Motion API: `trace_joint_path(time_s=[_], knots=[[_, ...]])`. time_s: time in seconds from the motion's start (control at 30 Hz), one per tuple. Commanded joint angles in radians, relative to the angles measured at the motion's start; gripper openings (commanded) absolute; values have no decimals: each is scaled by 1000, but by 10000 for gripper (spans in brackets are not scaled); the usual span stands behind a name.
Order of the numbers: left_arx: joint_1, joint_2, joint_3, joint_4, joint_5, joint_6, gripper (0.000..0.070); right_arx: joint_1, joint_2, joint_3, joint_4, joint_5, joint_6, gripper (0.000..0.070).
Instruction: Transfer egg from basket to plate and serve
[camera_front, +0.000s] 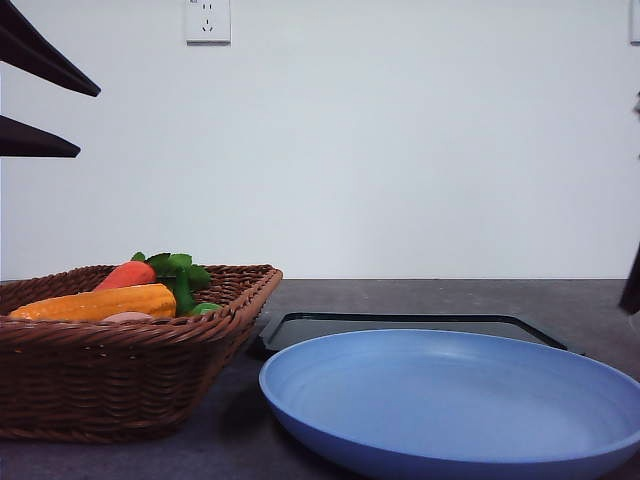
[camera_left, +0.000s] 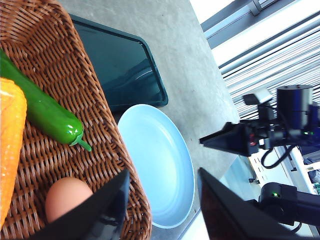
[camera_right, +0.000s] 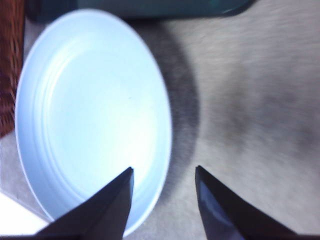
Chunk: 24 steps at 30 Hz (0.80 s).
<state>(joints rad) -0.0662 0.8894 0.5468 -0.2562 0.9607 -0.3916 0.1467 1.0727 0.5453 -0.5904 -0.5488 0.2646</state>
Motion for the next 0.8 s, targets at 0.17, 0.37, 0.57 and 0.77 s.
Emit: trace_joint_path(time_s=[0.17,0.37,0.57,0.77], knots=[[-5,7,15,1,-1,10,293,74,138,-2,115,29,19,252],[-25,7,15,-33,-36,35,292,79,225,-2,172,41,18,156],[-58,7,15,-43,-81,43,292,79,225,-1,170,40,19,0],[-107,7,15,-43,-102,39,445,78,185,-1,147,40,24,0]])
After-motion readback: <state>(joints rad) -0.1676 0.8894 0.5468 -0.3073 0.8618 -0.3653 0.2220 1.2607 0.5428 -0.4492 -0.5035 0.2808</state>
